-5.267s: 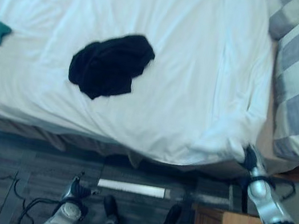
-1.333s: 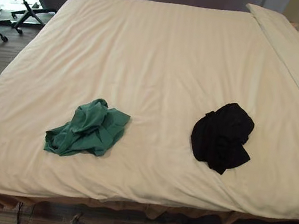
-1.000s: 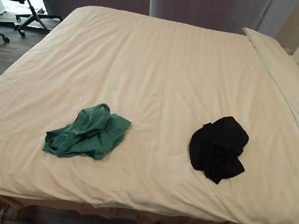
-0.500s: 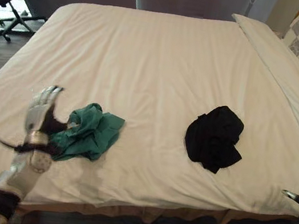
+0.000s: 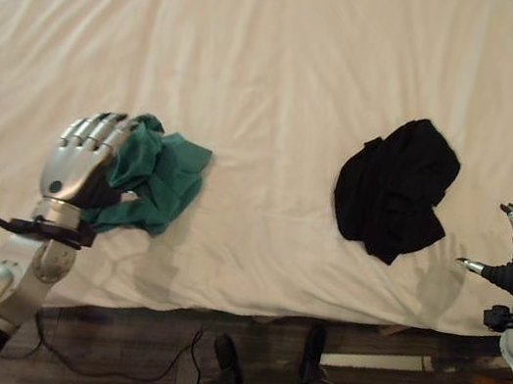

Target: Tidy up the quilt and then pick up the clothes from the bed and put them into the laundry hamper.

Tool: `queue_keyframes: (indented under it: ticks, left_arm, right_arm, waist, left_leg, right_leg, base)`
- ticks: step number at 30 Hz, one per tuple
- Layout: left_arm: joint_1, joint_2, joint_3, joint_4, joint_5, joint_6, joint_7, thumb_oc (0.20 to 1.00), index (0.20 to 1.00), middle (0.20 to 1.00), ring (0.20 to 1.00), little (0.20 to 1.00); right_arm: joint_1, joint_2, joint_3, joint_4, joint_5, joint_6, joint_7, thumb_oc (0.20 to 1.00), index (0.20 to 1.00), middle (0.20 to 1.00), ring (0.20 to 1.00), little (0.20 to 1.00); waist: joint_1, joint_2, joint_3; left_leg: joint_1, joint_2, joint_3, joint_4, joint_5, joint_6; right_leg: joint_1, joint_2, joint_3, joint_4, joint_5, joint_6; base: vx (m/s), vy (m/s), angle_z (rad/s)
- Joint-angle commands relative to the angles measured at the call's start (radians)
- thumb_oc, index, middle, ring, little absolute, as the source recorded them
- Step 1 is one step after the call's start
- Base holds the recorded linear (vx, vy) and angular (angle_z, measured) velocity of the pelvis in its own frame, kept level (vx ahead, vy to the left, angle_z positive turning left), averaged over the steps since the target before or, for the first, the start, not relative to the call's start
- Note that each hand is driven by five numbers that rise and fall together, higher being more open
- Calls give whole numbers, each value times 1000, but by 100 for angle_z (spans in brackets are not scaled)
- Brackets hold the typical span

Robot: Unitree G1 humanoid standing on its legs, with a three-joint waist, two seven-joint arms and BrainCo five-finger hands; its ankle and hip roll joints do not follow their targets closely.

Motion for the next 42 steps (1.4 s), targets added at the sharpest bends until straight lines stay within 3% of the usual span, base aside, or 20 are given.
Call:
queue_keyframes:
  ticks: [1, 2, 3, 4, 5, 6, 7, 9, 17, 26, 30, 32, 35, 36, 37, 38, 39, 40, 41, 42]
  left_arm:
    - [-63, 60, 43, 97, 77, 24, 12, 1000, 1000, 1000, 1000, 1000]
    - [-81, 66, 28, 196, 75, 48, 27, 699, 699, 699, 699, 699]
    - [-109, 82, 3, 286, 71, 54, 40, 536, 536, 536, 536, 536]
    - [-154, 51, -118, 601, 53, 16, 110, 379, 379, 379, 379, 379]
    - [-280, 79, -227, 790, 72, 90, 101, 231, 231, 231, 231, 231]
    - [-399, 44, -367, 924, 82, 90, 58, 200, 200, 200, 200, 200]
    - [-427, 10, -456, 1036, 106, 95, 25, 200, 200, 200, 200, 200]
    - [-443, 15, -483, 1097, 115, 99, 40, 200, 200, 200, 200, 200]
    - [-414, 28, -442, 1127, 68, 87, 55, 200, 200, 200, 200, 200]
    - [-455, -21, -414, 971, -151, -3, 111, 200, 200, 200, 200, 200]
    - [-701, 4, -488, 717, -286, -48, 86, 200, 200, 200, 200, 200]
    - [-868, -7, -559, 674, -352, -79, 79, 200, 200, 200, 200, 200]
    - [-965, -25, -608, 666, -369, -92, 83, 200, 200, 200, 200, 200]
    - [-749, 57, -491, 413, -332, -160, 105, 200, 200, 200, 200, 200]
    - [-691, 86, -445, 367, -355, -162, 72, 200, 200, 200, 200, 200]
    - [-421, 90, -275, 322, -389, -226, 101, 200, 200, 200, 200, 200]
    - [-370, 95, -213, 287, -434, -220, 50, 200, 200, 200, 200, 200]
    - [-355, 98, -201, 275, -438, -216, 43, 200, 200, 200, 200, 200]
    - [-223, -3, -139, 209, -441, -236, 89, 200, 200, 200, 200, 200]
    - [-213, -5, -136, 201, -443, -233, 85, 200, 200, 200, 200, 200]
  right_arm:
    - [-103, -44, -40, -17, -28, -10, -17, 1000, 1000, 1000, 1000, 1000]
    - [-125, -62, -25, -13, -34, -9, -16, 1000, 1000, 1000, 1000, 1000]
    - [-152, -78, -12, 2, -32, -9, -23, 1000, 1000, 1000, 1000, 1000]
    - [-218, -92, 31, 17, -13, -21, -31, 1000, 1000, 1000, 1000, 1000]
    - [-305, -103, 106, 6, -19, -23, -41, 1000, 1000, 1000, 1000, 1000]
    - [-380, -116, 154, 16, -11, -33, -40, 1000, 1000, 1000, 1000, 1000]
    - [-450, -136, 215, -27, 6, -72, -57, 1000, 1000, 1000, 1000, 1000]
    - [-533, -157, 275, -39, 8, -90, -69, 1000, 1000, 1000, 1000, 1000]
    - [-675, -188, 367, -70, -9, -116, -104, 1000, 1000, 1000, 1000, 1000]
    - [-770, -164, 493, 70, 4, -85, -83, 1000, 1000, 1000, 1000, 1000]
    - [-846, -53, 652, 324, 30, -28, -3, 1000, 1000, 1000, 1000, 1000]
    - [-895, 36, 737, 552, 98, -6, 75, 200, 200, 200, 200, 200]
    - [-892, 86, 768, 642, 120, 1, 118, 200, 200, 200, 200, 200]
    - [-805, 67, 714, 594, 149, -20, 114, 200, 200, 200, 200, 200]
    - [-759, 53, 669, 596, 161, -9, 138, 200, 200, 200, 200, 200]
    - [-621, 56, 579, 590, 180, -18, 141, 200, 200, 200, 200, 200]
    - [-582, 52, 545, 575, 192, -18, 165, 200, 200, 200, 200, 200]
    - [-577, 52, 544, 569, 191, -16, 167, 200, 200, 200, 200, 200]
    - [-435, 100, 475, 534, 215, -43, 157, 200, 200, 200, 200, 200]
    - [-426, 98, 474, 529, 214, -43, 158, 200, 200, 200, 200, 200]
  waist:
    - [6, -18, 20]
    - [7, -18, 30]
    - [9, -14, 42]
    - [5, -13, 49]
    - [-27, -22, 47]
    - [-31, -26, 55]
    - [-39, -32, 56]
    - [-34, -32, 58]
    - [-25, -37, 50]
    - [9, -38, 61]
    - [32, -14, 78]
    - [38, -4, 76]
    - [38, -3, 71]
    - [57, 2, 69]
    - [67, 6, 69]
    - [81, 8, 61]
    - [83, 6, 47]
    - [82, 5, 46]
    - [81, -10, 34]
    - [81, -9, 31]
  left_leg:
    - [-1, 103, 4, -1, -23, -119]
    - [-13, 105, 6, -1, -16, -121]
    - [-29, 107, 6, -1, -7, -125]
    - [-42, 110, 9, -2, 5, -130]
    - [-47, 116, 28, -3, 6, -134]
    - [-59, 120, 40, -4, 11, -136]
    - [-77, 129, 51, -4, 16, -140]
    - [-107, 139, 49, -3, 28, -144]
    - [-178, 163, 37, -4, 50, -160]
    - [-205, 152, 14, -4, 53, -167]
    - [-219, 146, 6, -4, 56, -170]
    - [-222, 141, -9, -4, 58, -173]
    - [-218, 139, -17, -4, 57, -176]
    - [-215, 136, -27, -4, 52, -174]
    - [-210, 135, -30, -4, 51, -173]
    - [-188, 133, -33, -4, 42, -174]
    - [-180, 130, -34, -4, 41, -172]
    - [-177, 130, -33, -4, 40, -172]
    - [-157, 130, -34, -4, 28, -166]
    - [-155, 129, -34, -4, 27, -166]
  right_leg:
    - [11, -109, 2, 6, -48, 83]
    - [0, -111, -3, 7, -42, 84]
    - [-12, -113, -8, 7, -36, 86]
    - [-25, -115, -11, 8, -31, 86]
    - [-44, -112, 1, 8, -27, 91]
    - [-68, -110, 12, 8, -19, 93]
    - [-95, -104, 21, 9, -11, 94]
    - [-124, -103, 23, 9, -7, 94]
    - [-186, -92, 12, 5, 1, 94]
    - [-200, -97, 5, 2, 4, 91]
    - [-207, -105, -7, 0, 7, 94]
    - [-202, -110, -17, 0, 7, 94]
    - [-193, -113, -19, 0, 7, 95]
    - [-181, -122, -30, 0, 6, 96]
    - [-172, -123, -31, 0, 4, 97]
    - [-148, -127, -39, 0, -3, 98]
    - [-138, -125, -41, 0, -5, 98]
    - [-137, -125, -40, 0, -5, 99]
    - [-114, -125, -46, 0, -13, 94]
    - [-112, -125, -46, 0, -13, 94]
  base:
    - [-86, -23, 6]
    - [-66, -15, -2]
    - [-88, -1, 1]
    - [-73, 47, 2]
    - [-53, 80, -1]
    - [-38, 88, -3]
    - [-22, 45, -12]
    - [-45, -9, -33]
    - [-25, -31, -8]
    - [2, -28, 5]
    - [-20, -48, 16]
    - [-5, -71, 22]
    - [15, -42, 32]
    - [22, -40, 19]
    - [55, -34, 26]
    - [81, 1, 19]
    - [65, 2, 24]
    - [75, -30, 18]
    - [46, -25, 18]
    - [93, -42, 23]
